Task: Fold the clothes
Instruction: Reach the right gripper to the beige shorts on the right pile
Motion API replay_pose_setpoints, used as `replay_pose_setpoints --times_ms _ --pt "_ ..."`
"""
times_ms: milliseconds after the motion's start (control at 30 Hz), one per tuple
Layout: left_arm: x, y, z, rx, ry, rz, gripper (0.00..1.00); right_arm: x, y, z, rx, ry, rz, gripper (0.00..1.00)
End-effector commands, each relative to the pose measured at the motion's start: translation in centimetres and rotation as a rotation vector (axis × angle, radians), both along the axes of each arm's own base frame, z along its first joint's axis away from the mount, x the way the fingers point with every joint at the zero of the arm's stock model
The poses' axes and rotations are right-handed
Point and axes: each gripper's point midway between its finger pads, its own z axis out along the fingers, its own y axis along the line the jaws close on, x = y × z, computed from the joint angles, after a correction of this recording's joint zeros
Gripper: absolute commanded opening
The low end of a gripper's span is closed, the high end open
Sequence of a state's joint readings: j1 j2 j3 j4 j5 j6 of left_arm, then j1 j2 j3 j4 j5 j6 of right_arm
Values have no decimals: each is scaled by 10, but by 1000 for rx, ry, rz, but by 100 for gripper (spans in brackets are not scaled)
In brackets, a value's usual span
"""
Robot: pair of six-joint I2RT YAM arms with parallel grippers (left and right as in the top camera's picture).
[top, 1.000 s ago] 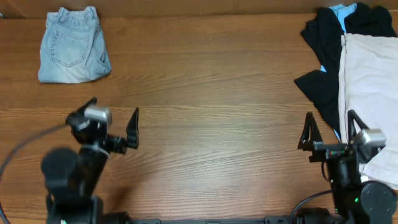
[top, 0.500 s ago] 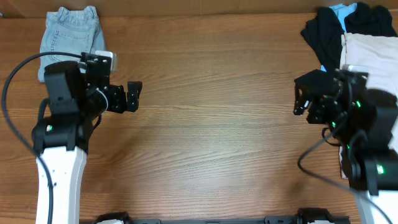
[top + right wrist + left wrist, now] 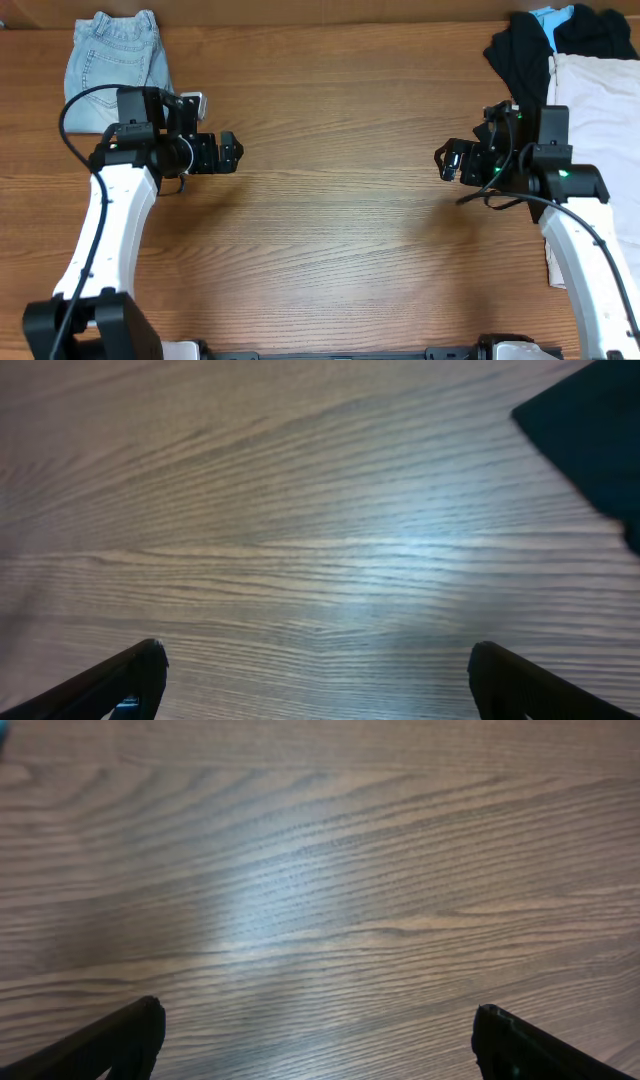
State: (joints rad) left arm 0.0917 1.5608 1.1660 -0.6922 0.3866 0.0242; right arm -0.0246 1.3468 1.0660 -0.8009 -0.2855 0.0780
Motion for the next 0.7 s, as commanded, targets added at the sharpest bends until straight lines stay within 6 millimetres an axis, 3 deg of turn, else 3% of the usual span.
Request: replay_pose_setpoints --times_ms 0,100,167,233,267,433,567,667 --pt "7 -5 7 -29 -16 -14 100 7 6 14 24 -40 19 100" --pt "14 -4 25 -28 -42 -12 100 12 -4 21 11 -60 -15 100" --pt "23 -2 47 -28 -71 13 100 18 -20 34 -17 -75 -85 99" --pt "33 -1 82 -33 -126 29 100 24 -34 53 -46 -105 -131 99" --pt "40 1 111 -24 -177 33 99 29 -52 75 -88 -138 -202 99" --pt "49 2 159 53 -266 64 99 34 -92 140 -191 -248 -360 97" --pt "54 -16 176 118 -318 57 99 33 -116 161 -226 -289 -452 97" --pt "56 -28 169 176 -308 77 100 26 -126 151 -231 -239 -478 97"
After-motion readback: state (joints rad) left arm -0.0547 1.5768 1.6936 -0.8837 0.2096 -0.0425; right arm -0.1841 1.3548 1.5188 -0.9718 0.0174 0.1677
